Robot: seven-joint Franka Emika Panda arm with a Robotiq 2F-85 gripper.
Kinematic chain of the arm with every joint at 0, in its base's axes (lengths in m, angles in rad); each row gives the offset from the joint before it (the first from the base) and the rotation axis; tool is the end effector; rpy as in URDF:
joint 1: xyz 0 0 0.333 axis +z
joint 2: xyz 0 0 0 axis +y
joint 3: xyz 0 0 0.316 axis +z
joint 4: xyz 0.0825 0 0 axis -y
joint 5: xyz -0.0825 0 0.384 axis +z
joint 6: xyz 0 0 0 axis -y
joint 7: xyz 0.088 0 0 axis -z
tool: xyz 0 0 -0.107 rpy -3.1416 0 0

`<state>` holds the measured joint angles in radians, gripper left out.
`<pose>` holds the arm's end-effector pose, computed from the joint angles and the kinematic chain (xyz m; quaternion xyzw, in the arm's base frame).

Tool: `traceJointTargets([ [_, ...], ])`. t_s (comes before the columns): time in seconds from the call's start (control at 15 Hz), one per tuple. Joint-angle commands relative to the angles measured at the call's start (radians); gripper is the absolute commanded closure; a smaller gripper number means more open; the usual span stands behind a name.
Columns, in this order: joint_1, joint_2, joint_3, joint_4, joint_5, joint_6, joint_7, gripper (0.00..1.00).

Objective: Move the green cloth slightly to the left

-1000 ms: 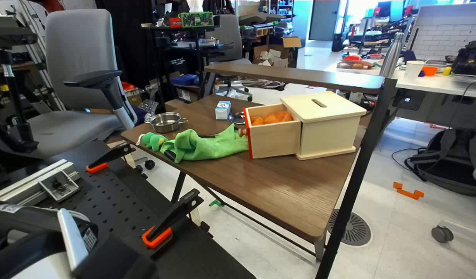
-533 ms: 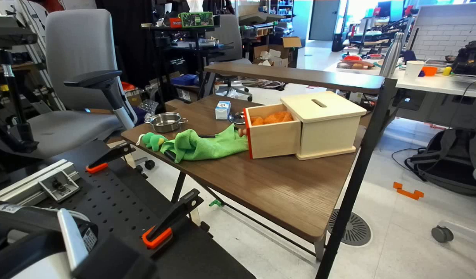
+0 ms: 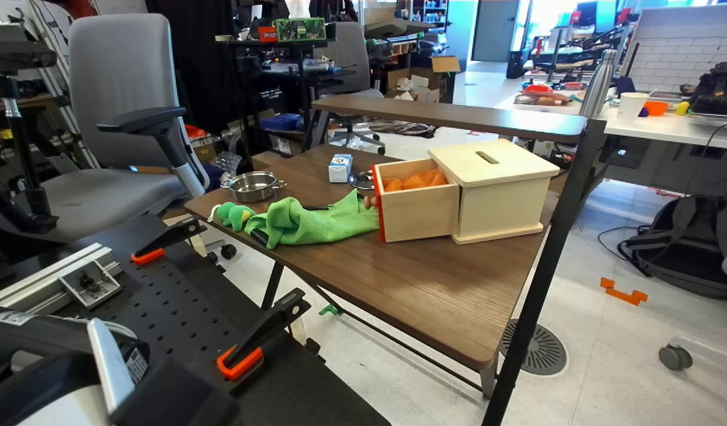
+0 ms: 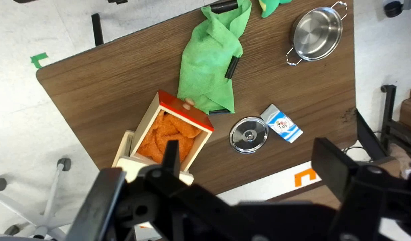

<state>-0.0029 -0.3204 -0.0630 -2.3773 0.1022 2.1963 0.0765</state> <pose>0.4582 -0.0277 0.4586 -0.9915 0.0968 -0.0686 0.0537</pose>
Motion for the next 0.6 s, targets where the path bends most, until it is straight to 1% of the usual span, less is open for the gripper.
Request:
traceJointTargets([
  [0.0, -0.011, 0.161, 0.059, 0.064, -0.027, 0.066, 0.120, 0.00],
  [0.2, -0.003, 0.295, 0.087, 0.127, -0.071, 0.078, 0.216, 0.00],
  [0.53, 0.035, 0.516, 0.092, 0.270, -0.089, 0.055, 0.337, 0.00],
])
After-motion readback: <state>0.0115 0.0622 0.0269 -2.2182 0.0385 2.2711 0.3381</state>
